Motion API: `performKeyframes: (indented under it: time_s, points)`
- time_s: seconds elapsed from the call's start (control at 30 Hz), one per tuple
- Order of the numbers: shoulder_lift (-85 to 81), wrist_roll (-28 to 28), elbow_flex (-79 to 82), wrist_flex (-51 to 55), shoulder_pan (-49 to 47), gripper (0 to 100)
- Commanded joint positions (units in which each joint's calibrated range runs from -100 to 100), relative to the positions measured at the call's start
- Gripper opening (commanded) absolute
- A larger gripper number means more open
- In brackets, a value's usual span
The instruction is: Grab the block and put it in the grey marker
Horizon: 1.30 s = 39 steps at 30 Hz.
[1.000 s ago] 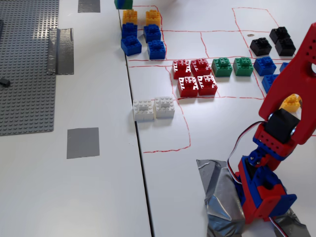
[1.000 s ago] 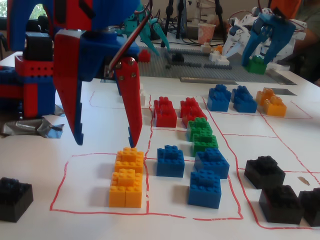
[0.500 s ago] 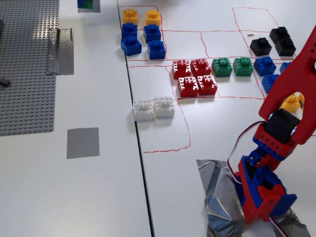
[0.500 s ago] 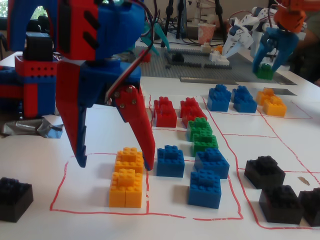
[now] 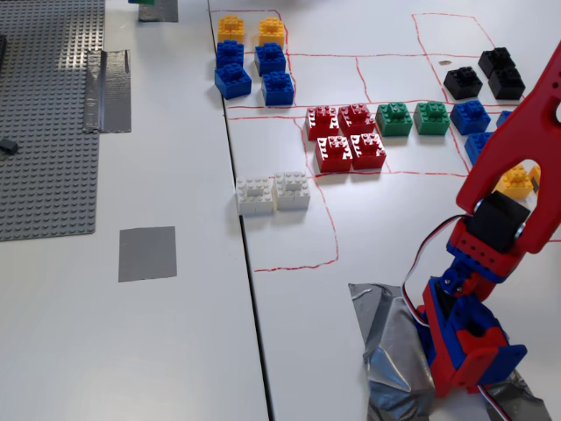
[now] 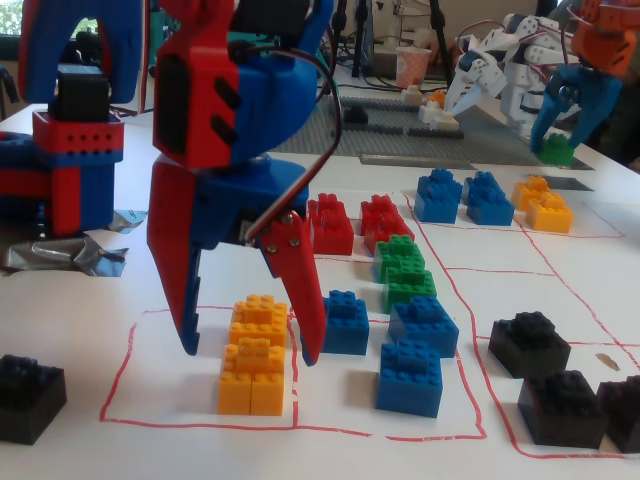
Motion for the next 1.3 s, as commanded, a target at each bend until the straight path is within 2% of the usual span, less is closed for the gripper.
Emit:
performKeyframes:
  time_s: [0.0,1.27]
  points:
    - [-1.89,-0.83,-3.63,-0.47,-0.79,30]
    - [0.83,-2.69,0.64,-1.36,-0.30,28]
